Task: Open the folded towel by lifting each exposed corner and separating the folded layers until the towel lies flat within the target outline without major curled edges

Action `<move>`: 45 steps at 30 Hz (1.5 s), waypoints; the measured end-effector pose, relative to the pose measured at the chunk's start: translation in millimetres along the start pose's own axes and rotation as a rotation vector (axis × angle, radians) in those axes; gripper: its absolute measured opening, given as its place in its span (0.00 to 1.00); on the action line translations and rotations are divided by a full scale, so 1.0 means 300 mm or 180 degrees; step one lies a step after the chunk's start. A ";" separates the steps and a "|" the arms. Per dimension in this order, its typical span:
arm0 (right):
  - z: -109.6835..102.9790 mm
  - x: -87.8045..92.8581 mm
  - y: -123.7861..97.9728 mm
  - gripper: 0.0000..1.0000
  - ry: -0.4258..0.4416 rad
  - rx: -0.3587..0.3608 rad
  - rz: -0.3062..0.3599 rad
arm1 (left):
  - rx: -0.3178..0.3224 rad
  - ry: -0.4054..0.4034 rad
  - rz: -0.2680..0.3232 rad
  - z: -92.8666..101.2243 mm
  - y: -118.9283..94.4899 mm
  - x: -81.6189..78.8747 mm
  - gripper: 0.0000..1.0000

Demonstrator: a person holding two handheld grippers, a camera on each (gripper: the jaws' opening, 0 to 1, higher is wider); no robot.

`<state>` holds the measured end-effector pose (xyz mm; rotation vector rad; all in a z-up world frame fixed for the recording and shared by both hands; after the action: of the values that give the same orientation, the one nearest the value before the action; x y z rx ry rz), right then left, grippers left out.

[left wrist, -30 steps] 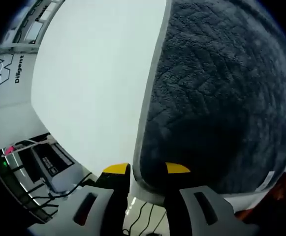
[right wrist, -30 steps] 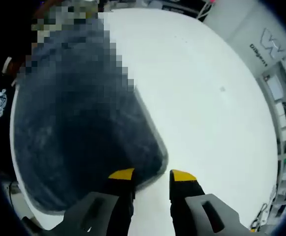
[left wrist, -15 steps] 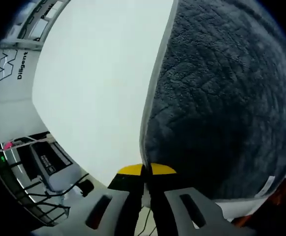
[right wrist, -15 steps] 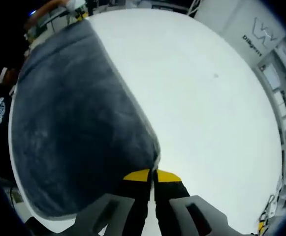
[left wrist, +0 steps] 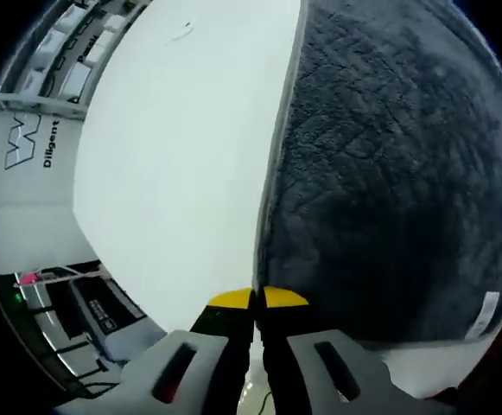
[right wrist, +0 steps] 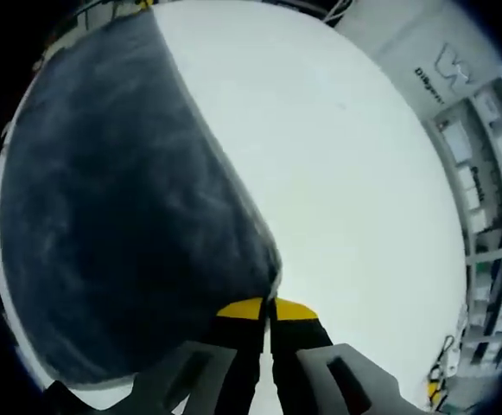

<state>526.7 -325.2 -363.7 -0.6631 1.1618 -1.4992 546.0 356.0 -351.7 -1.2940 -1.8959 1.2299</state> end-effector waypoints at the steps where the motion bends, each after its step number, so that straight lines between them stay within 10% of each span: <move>1: 0.004 0.003 0.004 0.00 0.0007 0.0001 0.0013 | -0.0020 0.0019 0.0009 -0.004 0.007 -0.004 0.01; 45: 0.395 -0.014 0.197 0.00 0.0008 0.0668 -0.0055 | -0.0677 0.0178 0.0354 -0.268 0.209 -0.237 0.01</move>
<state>655.2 -355.5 -373.2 -0.5294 0.9857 -1.6107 666.6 329.8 -367.6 -1.5464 -1.9798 1.0549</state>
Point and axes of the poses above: the point that each gripper's makers call its tool centre point, and the gripper's own axes: y roughly forward along the fingers, z roughly to its right, x roughly out of its underside, the point moved 6 cm from there along -y, roughly backward along the fingers, and after that the axes turned 11 degrees about -y, right-handed, at the moved point
